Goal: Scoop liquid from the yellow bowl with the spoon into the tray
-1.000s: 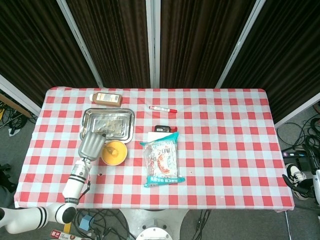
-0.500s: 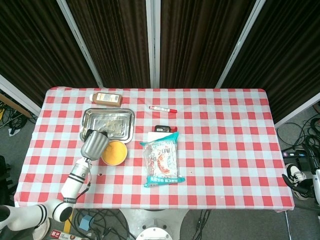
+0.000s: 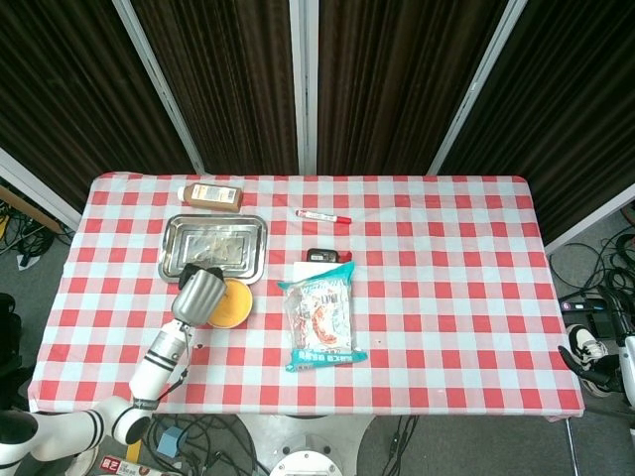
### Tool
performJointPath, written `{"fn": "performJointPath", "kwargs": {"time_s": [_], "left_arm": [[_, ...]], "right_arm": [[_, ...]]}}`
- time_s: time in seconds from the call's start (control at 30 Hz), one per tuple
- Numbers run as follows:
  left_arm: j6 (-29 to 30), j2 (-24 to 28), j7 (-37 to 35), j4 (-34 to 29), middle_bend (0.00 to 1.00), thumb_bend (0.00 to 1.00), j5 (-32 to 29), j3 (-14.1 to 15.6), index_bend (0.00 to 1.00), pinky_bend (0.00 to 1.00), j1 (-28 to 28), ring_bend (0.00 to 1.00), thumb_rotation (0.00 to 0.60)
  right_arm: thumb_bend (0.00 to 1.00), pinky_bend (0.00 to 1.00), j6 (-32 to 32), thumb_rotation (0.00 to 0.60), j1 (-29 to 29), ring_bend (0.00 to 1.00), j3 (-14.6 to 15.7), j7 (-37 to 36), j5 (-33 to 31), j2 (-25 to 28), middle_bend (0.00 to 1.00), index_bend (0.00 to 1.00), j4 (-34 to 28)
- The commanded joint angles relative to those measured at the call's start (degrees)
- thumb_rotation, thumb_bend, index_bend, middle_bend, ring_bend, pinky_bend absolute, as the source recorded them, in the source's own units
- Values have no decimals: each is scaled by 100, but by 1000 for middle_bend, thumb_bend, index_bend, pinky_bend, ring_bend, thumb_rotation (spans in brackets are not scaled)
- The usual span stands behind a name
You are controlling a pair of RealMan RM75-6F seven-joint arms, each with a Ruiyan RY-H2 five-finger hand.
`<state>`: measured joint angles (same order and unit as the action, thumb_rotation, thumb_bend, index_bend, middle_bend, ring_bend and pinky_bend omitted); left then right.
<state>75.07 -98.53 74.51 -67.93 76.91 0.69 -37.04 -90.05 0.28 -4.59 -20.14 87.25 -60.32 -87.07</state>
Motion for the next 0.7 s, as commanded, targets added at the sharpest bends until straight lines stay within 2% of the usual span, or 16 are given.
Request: {"fn": "performJointPath", "kwargs": {"time_s": [0.03,0.27,0.7], "left_arm": [[-33,-35,6,-11,958,393,22,-1,724,983,29,933,600],[-282,-17,-321,-247,960,394,-98,-96,727,983,93,934,600],[-698,430,-1771,-932,960,394,-729,-595,730,980,257,932,600]], "right_arm": [[174,162,-9,437,-12,39,2,-16,-10,-3,235,44,12],[175,162,4,439,-12,39,7,-41,-12,-20,235,44,41],[174,162,-9,440,-7,39,-4,-12,-1,-15,235,43,13]]}}
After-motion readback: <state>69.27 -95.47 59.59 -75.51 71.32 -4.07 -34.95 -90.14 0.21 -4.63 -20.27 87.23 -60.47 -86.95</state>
